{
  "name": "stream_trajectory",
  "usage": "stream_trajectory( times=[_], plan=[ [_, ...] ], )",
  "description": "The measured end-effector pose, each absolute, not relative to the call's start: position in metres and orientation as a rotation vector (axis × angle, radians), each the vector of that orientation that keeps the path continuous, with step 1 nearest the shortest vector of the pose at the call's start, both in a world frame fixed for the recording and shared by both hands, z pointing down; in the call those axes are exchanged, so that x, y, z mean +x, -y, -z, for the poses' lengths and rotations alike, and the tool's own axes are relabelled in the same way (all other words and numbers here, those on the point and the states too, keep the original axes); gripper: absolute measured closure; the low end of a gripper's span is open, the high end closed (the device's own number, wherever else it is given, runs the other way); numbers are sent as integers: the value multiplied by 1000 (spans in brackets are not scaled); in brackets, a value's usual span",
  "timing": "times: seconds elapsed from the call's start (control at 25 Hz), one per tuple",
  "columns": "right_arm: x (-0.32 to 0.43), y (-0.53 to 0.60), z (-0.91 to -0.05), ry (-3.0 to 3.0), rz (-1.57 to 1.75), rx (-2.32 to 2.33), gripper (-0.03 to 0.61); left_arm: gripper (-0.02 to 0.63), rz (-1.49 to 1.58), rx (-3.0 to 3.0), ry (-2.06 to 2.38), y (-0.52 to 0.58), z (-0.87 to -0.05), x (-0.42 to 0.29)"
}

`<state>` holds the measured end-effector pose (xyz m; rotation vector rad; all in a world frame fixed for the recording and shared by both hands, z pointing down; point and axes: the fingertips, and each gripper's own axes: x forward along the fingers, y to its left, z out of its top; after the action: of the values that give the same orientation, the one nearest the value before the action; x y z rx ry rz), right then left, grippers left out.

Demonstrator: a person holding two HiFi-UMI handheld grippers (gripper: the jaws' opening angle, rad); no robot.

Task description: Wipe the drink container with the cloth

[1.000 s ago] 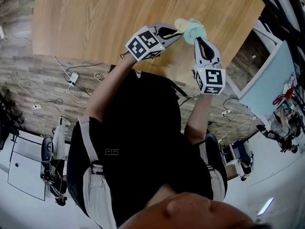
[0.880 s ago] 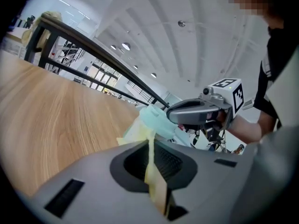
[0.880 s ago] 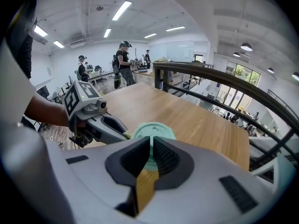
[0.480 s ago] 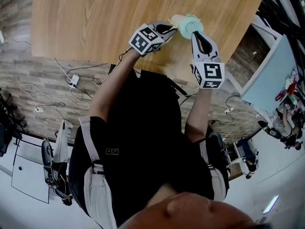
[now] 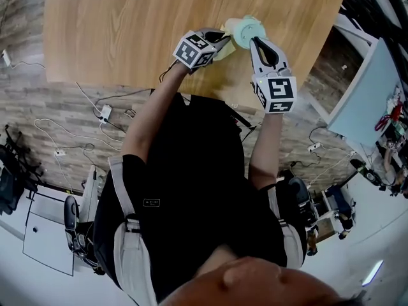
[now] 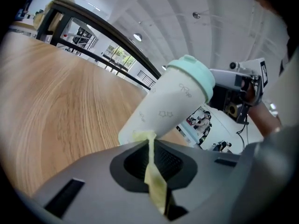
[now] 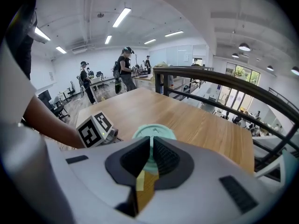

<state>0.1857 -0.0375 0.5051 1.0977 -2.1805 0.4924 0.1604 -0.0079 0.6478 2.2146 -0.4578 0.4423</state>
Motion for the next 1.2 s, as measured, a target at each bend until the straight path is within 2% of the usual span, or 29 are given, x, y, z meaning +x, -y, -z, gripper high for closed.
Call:
stream_trajectory(
  times=[0.44,1.2],
  plan=[
    [187,40,-504,2199,-497,1105,538,580,-492,2214,418,0,-664,178],
    [189,41,-503,2222,-595,1118,538,580,-438,2381,355,-7,-583,183]
  ],
)
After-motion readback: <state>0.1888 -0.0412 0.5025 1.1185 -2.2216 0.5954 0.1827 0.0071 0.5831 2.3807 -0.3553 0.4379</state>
